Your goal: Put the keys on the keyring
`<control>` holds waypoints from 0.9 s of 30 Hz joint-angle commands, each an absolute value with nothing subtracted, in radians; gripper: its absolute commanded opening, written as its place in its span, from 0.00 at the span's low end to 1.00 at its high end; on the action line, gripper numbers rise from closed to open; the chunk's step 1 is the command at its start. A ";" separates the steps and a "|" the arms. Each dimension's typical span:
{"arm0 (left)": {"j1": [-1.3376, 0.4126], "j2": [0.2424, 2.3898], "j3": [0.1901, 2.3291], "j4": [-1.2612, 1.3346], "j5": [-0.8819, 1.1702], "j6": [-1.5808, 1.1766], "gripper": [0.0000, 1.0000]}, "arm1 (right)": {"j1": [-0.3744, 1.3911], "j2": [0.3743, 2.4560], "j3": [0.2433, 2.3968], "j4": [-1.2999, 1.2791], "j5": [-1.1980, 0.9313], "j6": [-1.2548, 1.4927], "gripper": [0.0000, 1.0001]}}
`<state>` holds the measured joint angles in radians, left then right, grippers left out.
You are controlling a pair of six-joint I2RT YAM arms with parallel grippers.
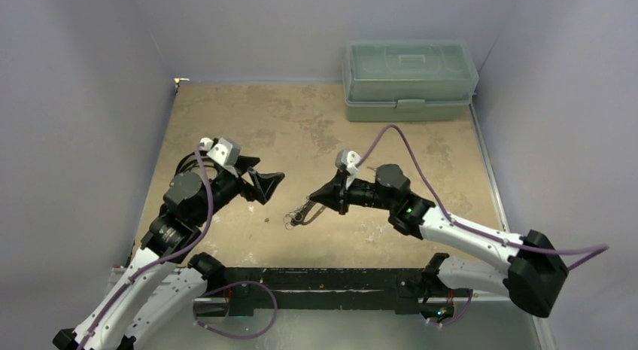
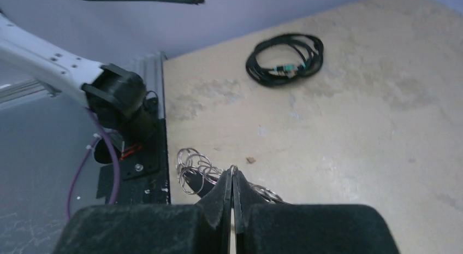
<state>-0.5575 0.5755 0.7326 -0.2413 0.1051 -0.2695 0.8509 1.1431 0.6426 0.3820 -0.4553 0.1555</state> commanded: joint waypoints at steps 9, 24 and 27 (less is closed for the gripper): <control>-0.553 0.457 0.565 0.281 0.628 -0.411 0.56 | 0.853 0.910 0.394 1.142 -0.687 0.292 0.00; -0.570 0.433 0.387 0.668 0.805 -0.551 0.42 | 0.853 1.069 0.393 1.685 -0.754 0.583 0.00; -0.574 0.438 0.380 0.683 0.810 -0.555 0.40 | 0.853 1.098 0.407 1.703 -0.743 0.601 0.00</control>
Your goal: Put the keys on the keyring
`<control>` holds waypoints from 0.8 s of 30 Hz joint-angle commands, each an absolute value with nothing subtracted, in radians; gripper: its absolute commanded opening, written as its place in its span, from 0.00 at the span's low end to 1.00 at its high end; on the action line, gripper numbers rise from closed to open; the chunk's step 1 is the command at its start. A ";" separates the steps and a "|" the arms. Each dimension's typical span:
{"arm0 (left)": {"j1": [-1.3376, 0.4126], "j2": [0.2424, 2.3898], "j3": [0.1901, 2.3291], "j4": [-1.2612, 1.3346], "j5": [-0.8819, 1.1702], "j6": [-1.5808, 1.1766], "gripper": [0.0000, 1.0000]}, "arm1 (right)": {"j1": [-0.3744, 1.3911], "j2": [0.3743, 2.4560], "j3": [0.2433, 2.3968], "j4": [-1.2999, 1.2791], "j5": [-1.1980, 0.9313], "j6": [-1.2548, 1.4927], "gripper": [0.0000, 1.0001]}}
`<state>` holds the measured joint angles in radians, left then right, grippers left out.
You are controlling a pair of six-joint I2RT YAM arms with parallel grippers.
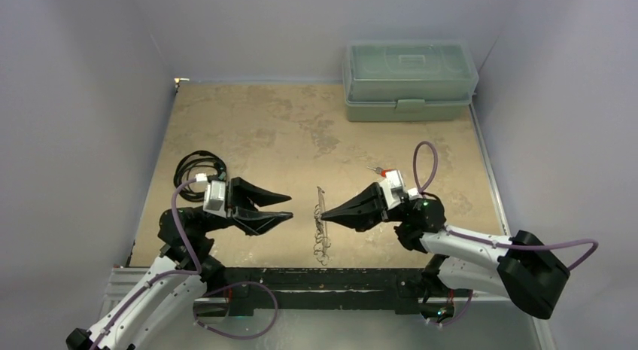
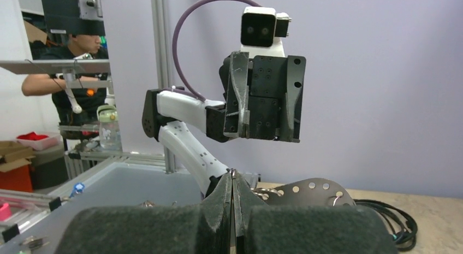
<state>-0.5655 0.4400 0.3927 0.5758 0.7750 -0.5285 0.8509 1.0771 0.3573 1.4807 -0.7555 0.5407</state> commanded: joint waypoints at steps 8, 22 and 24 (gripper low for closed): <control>-0.587 0.421 0.334 0.748 0.826 -0.574 0.33 | 0.853 1.185 0.427 1.862 -0.723 0.730 0.00; -0.597 0.452 0.340 0.707 0.810 -0.545 0.30 | 0.860 1.250 0.532 1.870 -0.703 0.775 0.00; -0.598 0.454 0.341 0.707 0.809 -0.546 0.28 | 0.865 1.259 0.544 1.871 -0.701 0.777 0.00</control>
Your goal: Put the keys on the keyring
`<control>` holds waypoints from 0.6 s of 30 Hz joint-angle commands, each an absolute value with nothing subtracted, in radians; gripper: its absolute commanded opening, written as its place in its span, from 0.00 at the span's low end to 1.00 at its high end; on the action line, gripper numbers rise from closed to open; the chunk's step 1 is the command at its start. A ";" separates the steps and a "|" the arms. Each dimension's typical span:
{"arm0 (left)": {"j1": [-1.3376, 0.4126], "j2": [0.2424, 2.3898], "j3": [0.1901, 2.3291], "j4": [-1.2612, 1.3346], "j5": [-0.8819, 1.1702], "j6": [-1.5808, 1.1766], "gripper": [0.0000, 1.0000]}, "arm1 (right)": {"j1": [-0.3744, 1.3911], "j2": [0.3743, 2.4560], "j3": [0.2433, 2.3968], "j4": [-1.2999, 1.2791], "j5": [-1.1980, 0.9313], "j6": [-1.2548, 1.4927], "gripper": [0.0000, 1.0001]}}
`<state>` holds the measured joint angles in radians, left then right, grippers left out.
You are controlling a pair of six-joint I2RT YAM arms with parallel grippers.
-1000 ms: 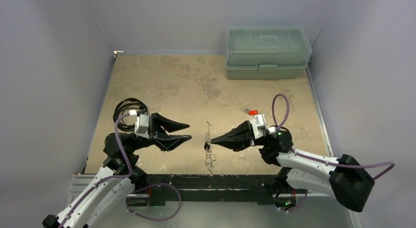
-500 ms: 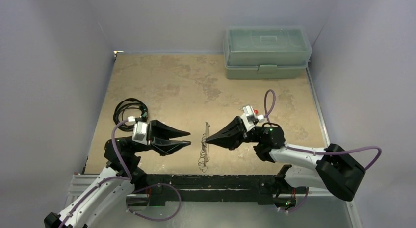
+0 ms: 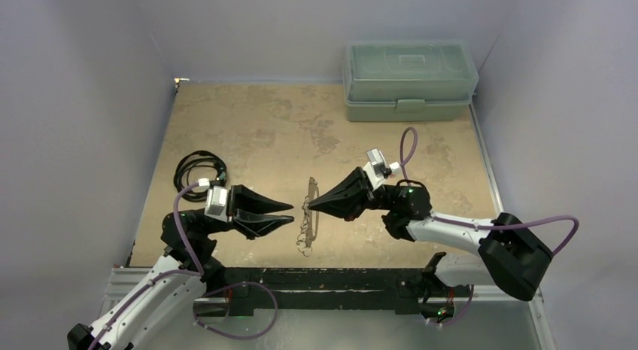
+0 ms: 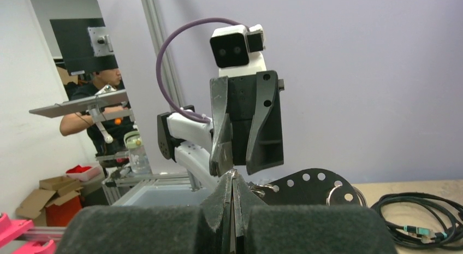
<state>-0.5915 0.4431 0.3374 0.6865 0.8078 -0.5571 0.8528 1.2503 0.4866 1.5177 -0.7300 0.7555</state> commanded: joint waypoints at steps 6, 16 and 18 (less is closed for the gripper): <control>-0.598 0.460 0.342 0.703 0.810 -0.552 0.21 | 0.884 1.279 0.572 1.870 -0.713 0.775 0.00; -0.603 0.456 0.344 0.692 0.807 -0.545 0.17 | 0.909 1.321 0.618 1.870 -0.728 0.769 0.00; -0.603 0.453 0.344 0.689 0.805 -0.543 0.16 | 0.912 1.327 0.623 1.870 -0.730 0.769 0.00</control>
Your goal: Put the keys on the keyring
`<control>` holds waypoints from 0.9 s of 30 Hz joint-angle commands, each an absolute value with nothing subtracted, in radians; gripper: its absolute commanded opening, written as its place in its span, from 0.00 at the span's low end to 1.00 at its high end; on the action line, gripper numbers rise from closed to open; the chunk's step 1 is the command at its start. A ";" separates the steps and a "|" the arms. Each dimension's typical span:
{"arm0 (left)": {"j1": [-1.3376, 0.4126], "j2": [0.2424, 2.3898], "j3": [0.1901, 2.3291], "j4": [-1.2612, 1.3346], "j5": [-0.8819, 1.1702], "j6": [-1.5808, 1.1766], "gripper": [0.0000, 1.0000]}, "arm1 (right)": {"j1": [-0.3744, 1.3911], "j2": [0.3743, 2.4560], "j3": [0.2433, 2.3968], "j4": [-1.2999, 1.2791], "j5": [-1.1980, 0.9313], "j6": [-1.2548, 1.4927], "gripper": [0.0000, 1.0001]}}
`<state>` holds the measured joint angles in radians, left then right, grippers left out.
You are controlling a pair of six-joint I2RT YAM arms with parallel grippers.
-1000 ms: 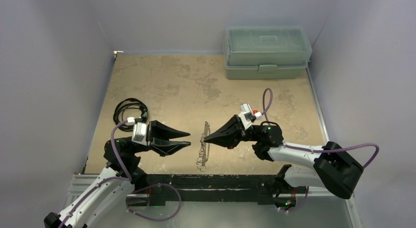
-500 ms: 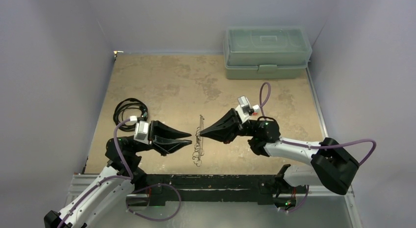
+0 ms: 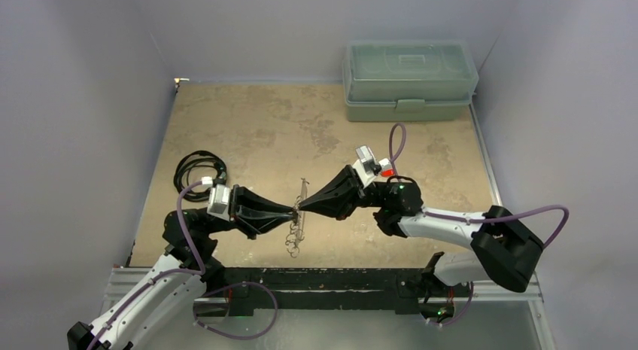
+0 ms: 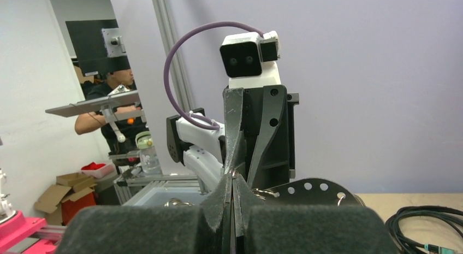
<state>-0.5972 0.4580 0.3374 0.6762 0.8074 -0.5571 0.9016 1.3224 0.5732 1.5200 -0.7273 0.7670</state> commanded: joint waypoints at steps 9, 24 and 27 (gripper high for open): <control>-0.604 0.446 0.350 0.666 0.798 -0.528 0.14 | 0.921 1.348 0.631 1.870 -0.753 0.767 0.00; -0.604 0.439 0.363 0.633 0.793 -0.512 0.14 | 0.927 1.360 0.628 1.868 -0.774 0.763 0.00; -0.604 0.439 0.362 0.632 0.795 -0.512 0.13 | 0.927 1.366 0.629 1.868 -0.777 0.762 0.00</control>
